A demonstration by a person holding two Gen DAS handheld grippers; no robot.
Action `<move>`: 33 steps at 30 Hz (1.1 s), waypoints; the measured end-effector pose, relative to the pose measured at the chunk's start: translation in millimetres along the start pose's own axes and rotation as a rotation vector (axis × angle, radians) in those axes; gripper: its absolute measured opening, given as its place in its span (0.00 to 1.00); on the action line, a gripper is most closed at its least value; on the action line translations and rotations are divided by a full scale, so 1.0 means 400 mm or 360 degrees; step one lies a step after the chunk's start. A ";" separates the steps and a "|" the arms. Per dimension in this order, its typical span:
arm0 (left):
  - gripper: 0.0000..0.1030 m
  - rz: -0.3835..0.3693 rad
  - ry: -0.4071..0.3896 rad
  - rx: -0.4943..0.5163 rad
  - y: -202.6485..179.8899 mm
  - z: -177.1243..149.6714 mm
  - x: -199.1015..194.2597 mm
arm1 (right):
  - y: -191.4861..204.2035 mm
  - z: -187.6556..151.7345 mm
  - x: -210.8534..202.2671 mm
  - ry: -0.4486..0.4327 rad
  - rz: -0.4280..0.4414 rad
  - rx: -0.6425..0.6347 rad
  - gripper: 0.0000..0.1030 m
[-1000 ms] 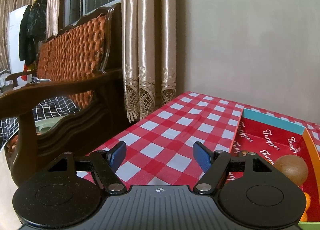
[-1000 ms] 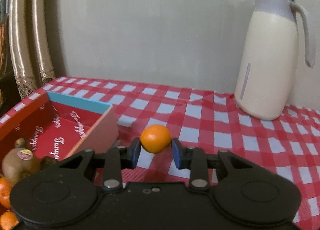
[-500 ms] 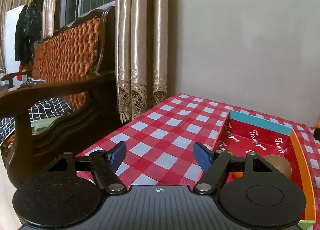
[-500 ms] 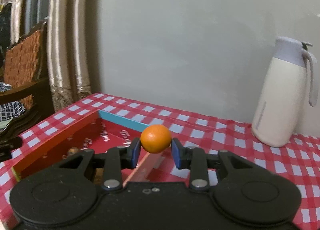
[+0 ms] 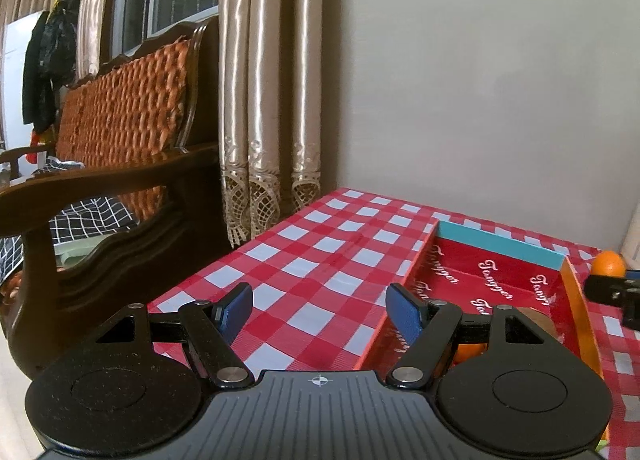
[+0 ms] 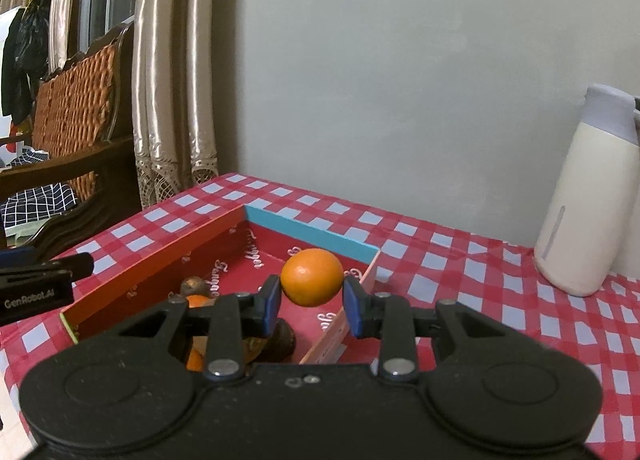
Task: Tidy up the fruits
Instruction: 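Carry the tangerine with the right gripper into the red box and release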
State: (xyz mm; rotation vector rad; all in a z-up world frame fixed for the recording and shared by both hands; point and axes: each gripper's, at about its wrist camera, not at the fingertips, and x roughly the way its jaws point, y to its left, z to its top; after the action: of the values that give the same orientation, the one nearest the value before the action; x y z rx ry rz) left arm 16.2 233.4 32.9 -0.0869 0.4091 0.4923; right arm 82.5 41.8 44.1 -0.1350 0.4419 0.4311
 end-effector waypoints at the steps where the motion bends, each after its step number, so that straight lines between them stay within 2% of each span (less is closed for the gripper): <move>1: 0.71 -0.0004 0.0000 0.0002 -0.004 0.000 -0.003 | 0.001 -0.002 0.002 0.0007 0.0004 0.0001 0.31; 7: 0.71 -0.0023 -0.0006 0.0030 -0.032 -0.006 -0.021 | 0.006 -0.020 0.018 0.0061 0.0024 0.0008 0.31; 16: 0.71 -0.0029 0.0005 0.0045 -0.049 -0.013 -0.034 | 0.007 -0.017 0.010 0.0060 0.0036 0.0008 0.32; 17: 0.71 -0.0032 0.0007 0.0047 -0.052 -0.013 -0.036 | 0.008 -0.016 0.008 0.0055 0.0034 0.0003 0.38; 18: 0.71 -0.0034 0.0006 0.0049 -0.054 -0.014 -0.038 | 0.007 -0.016 0.006 0.0050 0.0027 0.0004 0.57; 20: 0.71 -0.0040 0.0003 0.0054 -0.060 -0.014 -0.041 | 0.003 -0.016 -0.004 0.0019 0.0026 0.0026 0.81; 23: 0.71 -0.0055 0.0001 0.0052 -0.069 -0.014 -0.046 | -0.005 -0.009 -0.019 -0.0015 0.0024 0.0044 0.84; 24: 0.71 -0.0056 -0.0003 0.0048 -0.072 -0.013 -0.047 | -0.011 -0.008 -0.024 -0.0027 0.0016 0.0056 0.95; 25: 0.72 -0.0059 -0.0005 0.0043 -0.075 -0.012 -0.050 | -0.018 -0.008 -0.031 -0.0044 -0.0006 0.0065 1.00; 26: 0.75 -0.0065 0.0000 0.0035 -0.079 -0.012 -0.051 | -0.023 -0.007 -0.035 -0.0057 -0.0018 0.0065 1.00; 27: 0.89 -0.0079 0.0005 0.0031 -0.084 -0.010 -0.052 | -0.028 -0.006 -0.039 -0.0053 -0.0035 0.0059 1.00; 28: 0.97 -0.0081 -0.0004 0.0033 -0.088 -0.010 -0.055 | -0.034 -0.004 -0.043 -0.0051 -0.0053 0.0053 1.00; 33: 0.99 -0.0104 -0.0058 0.0062 -0.123 -0.004 -0.093 | -0.056 -0.009 -0.075 -0.0080 -0.0135 0.0007 1.00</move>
State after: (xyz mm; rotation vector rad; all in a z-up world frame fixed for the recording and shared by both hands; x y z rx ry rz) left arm 9.1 173.6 45.6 -0.0532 0.3787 0.4206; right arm 66.2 9.4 54.9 -0.1377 0.3865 0.3494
